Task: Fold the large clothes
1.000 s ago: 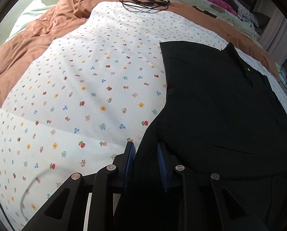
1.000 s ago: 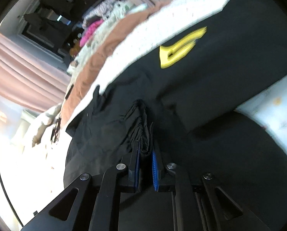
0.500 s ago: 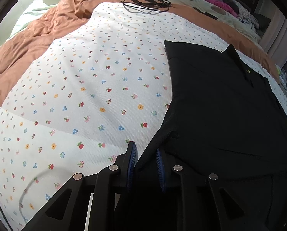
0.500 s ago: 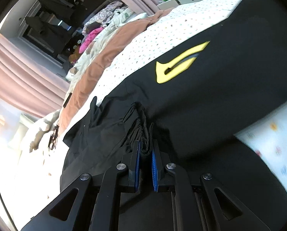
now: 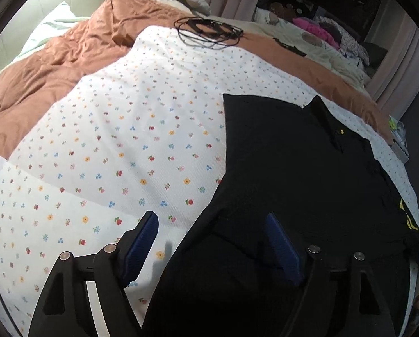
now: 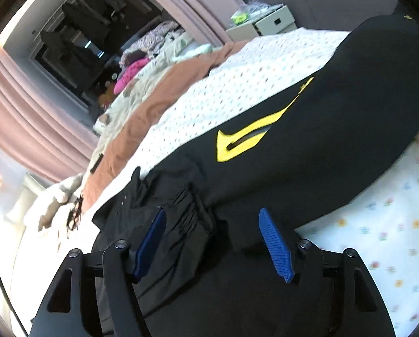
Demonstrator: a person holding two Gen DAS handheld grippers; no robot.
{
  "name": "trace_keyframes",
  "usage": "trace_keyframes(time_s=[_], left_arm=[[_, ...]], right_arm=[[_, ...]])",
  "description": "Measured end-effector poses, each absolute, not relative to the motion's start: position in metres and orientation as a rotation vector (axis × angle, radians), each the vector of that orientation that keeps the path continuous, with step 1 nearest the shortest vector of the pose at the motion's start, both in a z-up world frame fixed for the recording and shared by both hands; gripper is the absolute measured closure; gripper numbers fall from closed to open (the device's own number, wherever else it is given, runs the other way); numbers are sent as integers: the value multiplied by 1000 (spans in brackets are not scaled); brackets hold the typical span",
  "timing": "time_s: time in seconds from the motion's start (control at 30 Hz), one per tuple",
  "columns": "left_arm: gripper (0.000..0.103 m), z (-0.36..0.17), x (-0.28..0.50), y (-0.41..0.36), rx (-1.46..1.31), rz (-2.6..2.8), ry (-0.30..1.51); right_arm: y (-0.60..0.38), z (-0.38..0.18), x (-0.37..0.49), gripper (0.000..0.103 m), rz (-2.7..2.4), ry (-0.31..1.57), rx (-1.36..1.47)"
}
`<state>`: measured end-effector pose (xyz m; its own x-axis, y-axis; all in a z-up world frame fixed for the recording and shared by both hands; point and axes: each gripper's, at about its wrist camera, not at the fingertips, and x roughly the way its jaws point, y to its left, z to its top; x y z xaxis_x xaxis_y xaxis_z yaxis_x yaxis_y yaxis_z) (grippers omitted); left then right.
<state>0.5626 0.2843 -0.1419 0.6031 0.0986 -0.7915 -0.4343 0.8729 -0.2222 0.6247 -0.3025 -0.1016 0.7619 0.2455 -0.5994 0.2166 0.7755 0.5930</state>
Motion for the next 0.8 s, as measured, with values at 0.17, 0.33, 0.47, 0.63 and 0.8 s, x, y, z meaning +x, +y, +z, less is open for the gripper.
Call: trace_keyframes(time_s=[0.17, 0.33, 0.47, 0.63, 0.8], left_arm=[[23, -123, 554, 272, -433, 285, 845], [23, -118, 547, 253, -454, 239, 842], [23, -114, 542, 239, -445, 213, 842], [23, -115, 540, 232, -431, 198, 850], [23, -118, 539, 232, -429, 206, 857]], right_arm=[[-329, -83, 602, 34, -89, 686, 680], [-368, -71, 579, 34, -201, 651, 698], [-397, -60, 564, 34, -246, 606, 705], [-433, -55, 550, 34, -257, 551, 759], [-453, -65, 549, 41, -213, 520, 851]])
